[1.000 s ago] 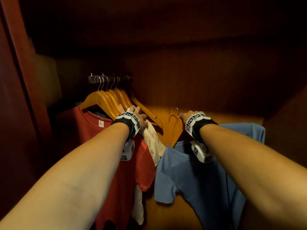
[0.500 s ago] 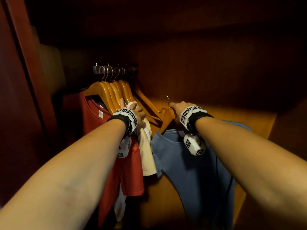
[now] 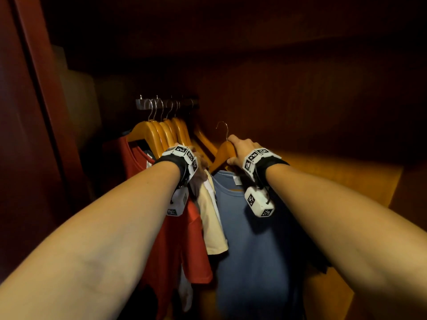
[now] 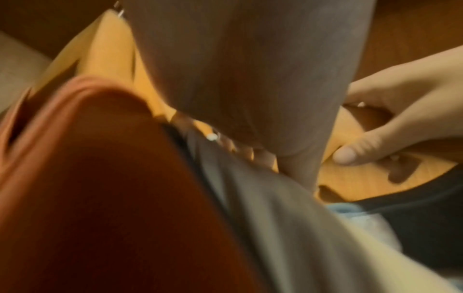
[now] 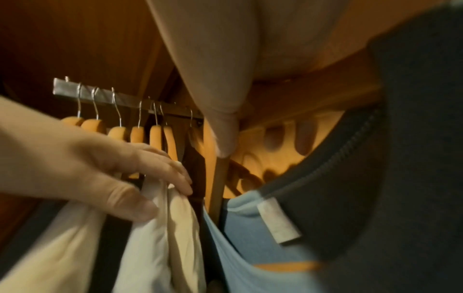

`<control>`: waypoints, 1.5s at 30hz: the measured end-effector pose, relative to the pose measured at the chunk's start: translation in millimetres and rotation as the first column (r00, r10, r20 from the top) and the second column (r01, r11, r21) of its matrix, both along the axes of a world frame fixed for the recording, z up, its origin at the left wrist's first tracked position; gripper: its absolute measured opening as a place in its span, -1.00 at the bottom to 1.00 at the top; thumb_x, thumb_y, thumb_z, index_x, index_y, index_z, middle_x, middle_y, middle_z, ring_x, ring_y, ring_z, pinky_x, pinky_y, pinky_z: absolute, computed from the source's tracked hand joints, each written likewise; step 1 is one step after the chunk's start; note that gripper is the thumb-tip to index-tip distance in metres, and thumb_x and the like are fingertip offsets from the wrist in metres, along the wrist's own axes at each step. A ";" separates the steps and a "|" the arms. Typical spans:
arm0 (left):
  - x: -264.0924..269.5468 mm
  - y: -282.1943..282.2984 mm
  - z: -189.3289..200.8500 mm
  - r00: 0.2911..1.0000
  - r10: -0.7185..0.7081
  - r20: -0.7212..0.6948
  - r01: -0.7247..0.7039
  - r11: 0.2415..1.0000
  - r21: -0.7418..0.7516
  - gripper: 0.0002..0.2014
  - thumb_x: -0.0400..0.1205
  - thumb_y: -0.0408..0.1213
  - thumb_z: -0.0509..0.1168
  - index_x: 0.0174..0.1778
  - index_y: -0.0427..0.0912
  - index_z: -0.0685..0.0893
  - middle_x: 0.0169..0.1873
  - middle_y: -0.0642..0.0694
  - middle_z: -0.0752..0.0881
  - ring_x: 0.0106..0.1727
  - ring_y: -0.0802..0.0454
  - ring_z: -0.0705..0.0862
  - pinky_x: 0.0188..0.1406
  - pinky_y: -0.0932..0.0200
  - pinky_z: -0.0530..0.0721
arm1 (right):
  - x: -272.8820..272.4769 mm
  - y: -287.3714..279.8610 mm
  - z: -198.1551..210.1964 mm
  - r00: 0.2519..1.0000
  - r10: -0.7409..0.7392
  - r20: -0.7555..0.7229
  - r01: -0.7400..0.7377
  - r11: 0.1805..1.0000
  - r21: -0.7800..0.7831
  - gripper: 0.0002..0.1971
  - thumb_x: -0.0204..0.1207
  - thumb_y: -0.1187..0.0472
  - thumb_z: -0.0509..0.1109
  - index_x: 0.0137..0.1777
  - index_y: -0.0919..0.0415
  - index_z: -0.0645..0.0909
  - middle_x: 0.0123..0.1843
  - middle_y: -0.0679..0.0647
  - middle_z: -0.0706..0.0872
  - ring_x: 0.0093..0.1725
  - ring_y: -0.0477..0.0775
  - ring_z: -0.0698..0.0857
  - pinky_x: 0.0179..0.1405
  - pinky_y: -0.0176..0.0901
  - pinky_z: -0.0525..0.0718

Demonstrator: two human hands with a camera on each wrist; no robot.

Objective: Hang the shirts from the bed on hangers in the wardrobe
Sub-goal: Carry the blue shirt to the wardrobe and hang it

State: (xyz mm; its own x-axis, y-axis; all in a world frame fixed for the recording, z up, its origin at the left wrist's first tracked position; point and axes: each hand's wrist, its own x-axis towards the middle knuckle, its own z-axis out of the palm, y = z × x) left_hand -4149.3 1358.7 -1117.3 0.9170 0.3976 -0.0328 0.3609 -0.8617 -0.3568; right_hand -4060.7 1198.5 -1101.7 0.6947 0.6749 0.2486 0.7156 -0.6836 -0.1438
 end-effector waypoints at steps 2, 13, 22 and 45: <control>7.2 10.9 8.4 1.000 0.016 0.007 -0.015 0.998 -0.064 -0.37 0.40 0.48 0.20 0.39 0.40 0.51 0.47 0.17 0.53 0.46 -0.10 0.46 0.43 -0.15 0.49 | 1.0 5.4 3.9 1.000 0.009 -0.004 -0.009 1.000 0.028 -0.36 0.57 -0.02 0.49 0.56 -0.07 0.26 0.31 0.24 0.64 0.23 0.41 0.67 0.10 0.21 0.67; 5.9 18.2 70.9 0.922 -0.056 0.383 0.141 0.970 -0.200 -0.68 0.60 0.01 0.36 0.25 0.03 0.73 0.18 -0.01 0.75 0.16 -0.06 0.69 0.17 0.07 0.64 | 0.7 39.4 53.1 0.994 0.068 -0.082 -0.057 0.990 0.130 -0.49 0.68 0.15 0.37 0.58 0.19 0.34 0.40 0.27 0.63 0.31 0.30 0.65 0.09 0.01 0.60; -5.0 51.6 119.5 0.873 0.071 0.482 -0.134 0.986 0.099 -0.46 0.66 0.09 0.24 0.55 -0.02 0.48 0.51 -0.18 0.48 0.60 -0.23 0.31 0.55 -0.26 0.20 | -9.5 62.9 84.8 0.981 0.153 -0.116 -0.154 0.988 0.004 -0.67 0.80 0.21 0.09 0.51 0.25 0.40 0.22 0.22 0.63 0.21 0.21 0.62 0.13 -0.09 0.53; -2.2 56.7 117.2 0.942 0.108 0.317 -0.177 0.964 0.198 -0.45 0.54 0.08 0.37 0.43 -0.01 0.53 0.35 -0.11 0.58 0.36 -0.22 0.54 0.32 -0.18 0.44 | -1.1 131.4 83.9 0.990 0.094 -0.108 -0.085 0.993 0.087 -0.83 0.78 0.00 0.08 -0.08 -0.08 0.28 -0.34 -0.05 0.29 -0.34 0.06 0.42 -0.15 -0.04 0.56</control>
